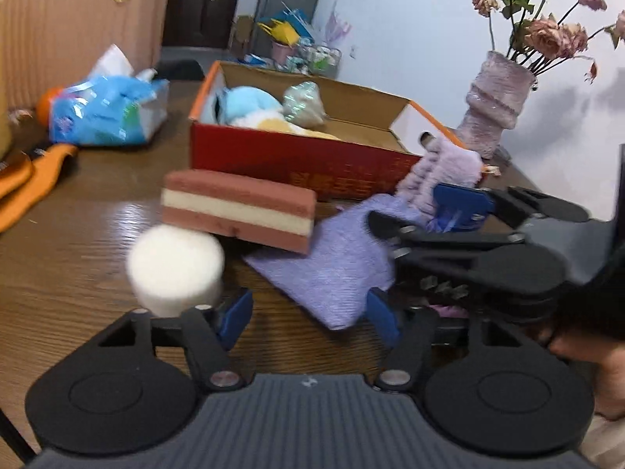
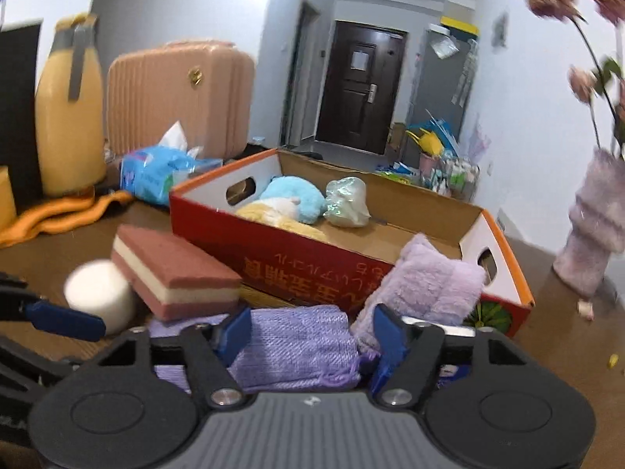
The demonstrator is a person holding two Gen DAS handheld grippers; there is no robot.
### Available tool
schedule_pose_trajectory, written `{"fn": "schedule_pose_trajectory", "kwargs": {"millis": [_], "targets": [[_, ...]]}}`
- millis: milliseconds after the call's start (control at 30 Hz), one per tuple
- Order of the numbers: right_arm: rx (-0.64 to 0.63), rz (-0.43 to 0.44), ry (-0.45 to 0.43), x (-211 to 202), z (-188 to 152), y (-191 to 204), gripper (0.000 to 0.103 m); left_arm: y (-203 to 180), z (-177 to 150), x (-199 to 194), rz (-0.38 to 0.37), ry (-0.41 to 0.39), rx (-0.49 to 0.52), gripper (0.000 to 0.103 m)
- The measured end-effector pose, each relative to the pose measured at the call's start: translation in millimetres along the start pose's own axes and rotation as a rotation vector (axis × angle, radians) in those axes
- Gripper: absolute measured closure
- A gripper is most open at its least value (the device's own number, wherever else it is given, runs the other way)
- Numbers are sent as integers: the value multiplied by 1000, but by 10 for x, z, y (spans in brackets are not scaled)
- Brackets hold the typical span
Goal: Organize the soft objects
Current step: 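Move both tools down onto the lavender cloth bag on the table, then close both tools on the lavender cloth bag and lift it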
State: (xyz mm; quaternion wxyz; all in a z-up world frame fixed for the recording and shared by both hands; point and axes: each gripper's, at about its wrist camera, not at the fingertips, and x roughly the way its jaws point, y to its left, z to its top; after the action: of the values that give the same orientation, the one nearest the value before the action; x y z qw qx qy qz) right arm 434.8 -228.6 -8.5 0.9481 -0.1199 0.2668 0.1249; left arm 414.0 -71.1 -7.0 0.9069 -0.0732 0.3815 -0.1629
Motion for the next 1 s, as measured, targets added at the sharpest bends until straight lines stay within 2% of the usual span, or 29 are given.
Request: {"fn": "schedule_pose_trajectory", "kwargs": {"millis": [67, 133, 167, 200, 233, 300, 400, 533, 633, 733, 833, 900, 933, 967, 1000], "targets": [[-19, -6, 7, 35, 13, 8, 31, 0, 25, 44, -42, 13, -23, 70], [-14, 28, 15, 36, 30, -21, 33, 3, 37, 72, -52, 13, -34, 77], [-8, 44, 15, 25, 24, -36, 34, 1, 30, 74, -48, 9, -36, 87], [-2, 55, 16, 9, 15, -52, 40, 3, 25, 72, -45, 5, -34, 92], [14, 69, 35, 7, 4, -68, 46, 1, 19, 56, -53, 1, -29, 96], [58, 105, 45, -56, -17, -96, 48, -2, 0, -12, -62, -9, -18, 98], [77, 106, 17, -246, -50, -80, 47, -4, -94, -169, -63, -12, 18, 99], [100, 115, -32, -617, -104, -57, 46, 143, -374, -482, -119, 46, 32, 100], [105, 157, -58, -919, -193, 10, 45, 306, -653, -769, -139, 72, 60, 100], [156, 215, -40, -1095, -353, 134, 45, 505, -878, -1030, -154, 77, 88, 97], [221, 249, -9, -1167, -524, 359, 45, 698, -972, -1274, -96, 12, 79, 97], [256, 269, -2, -1210, -608, 494, 45, 761, -984, -1420, -112, -40, 69, 93], [265, 274, -8, -1242, -654, 548, 45, 772, -987, -1460, -117, -58, 69, 87], [281, 272, -13, -1274, -687, 587, 45, 773, -984, -1480, -111, -69, 68, 72], [299, 268, -14, -1296, -710, 608, 45, 770, -978, -1478, -99, -70, 68, 65]]}}
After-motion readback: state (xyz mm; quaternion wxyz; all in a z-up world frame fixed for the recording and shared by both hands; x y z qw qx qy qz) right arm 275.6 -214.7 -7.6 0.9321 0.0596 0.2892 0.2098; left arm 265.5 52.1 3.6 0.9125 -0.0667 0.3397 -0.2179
